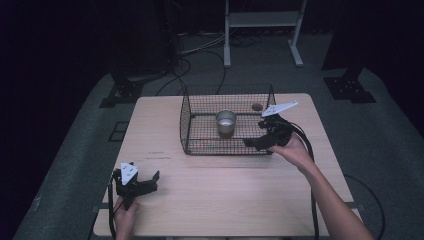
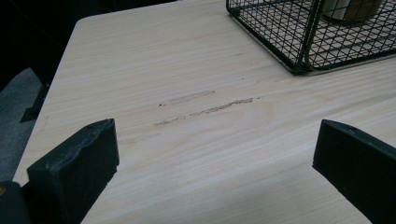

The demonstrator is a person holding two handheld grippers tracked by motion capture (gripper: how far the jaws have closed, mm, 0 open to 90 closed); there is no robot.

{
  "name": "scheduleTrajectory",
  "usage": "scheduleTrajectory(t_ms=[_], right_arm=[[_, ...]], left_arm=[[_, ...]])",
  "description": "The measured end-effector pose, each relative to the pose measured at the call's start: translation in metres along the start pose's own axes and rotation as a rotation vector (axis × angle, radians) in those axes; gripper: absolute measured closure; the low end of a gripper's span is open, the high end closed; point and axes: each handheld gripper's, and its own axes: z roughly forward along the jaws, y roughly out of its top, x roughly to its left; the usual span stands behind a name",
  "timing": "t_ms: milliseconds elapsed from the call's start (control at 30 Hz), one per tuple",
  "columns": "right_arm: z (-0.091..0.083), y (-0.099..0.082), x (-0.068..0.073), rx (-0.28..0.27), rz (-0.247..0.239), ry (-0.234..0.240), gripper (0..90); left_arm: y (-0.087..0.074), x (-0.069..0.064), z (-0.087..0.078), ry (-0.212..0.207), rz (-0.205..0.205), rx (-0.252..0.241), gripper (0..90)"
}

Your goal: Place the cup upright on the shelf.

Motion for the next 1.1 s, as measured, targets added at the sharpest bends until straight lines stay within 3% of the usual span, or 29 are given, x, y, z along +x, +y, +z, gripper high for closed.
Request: scheduleTrajectory(t_ms=[133, 333, 767, 1100], right_arm=[[-0.007, -0.002, 0.003, -0.030, -0.006, 0.006, 1.8], [-0.017, -0.014, 0.009, -0.034, -0.016, -0.004, 1.8], [-0.032, -0.065, 0.006, -0.043, 0.041, 0.000, 1.8], [-0.039, -0.082, 0.013, -0.074, 0.063, -0.013, 2.0]], left_arm=[[0.000, 0.000, 0.000, 0.002, -0.001, 0.003, 0.0], [0.000, -0.002, 0.000, 0.005, 0.008, 0.006, 0.0], [0.000, -0.002, 0.000, 0.007, 0.021, 0.013, 0.0], [0.000, -0.004, 0.000, 0.012, 0.028, 0.012, 0.0]])
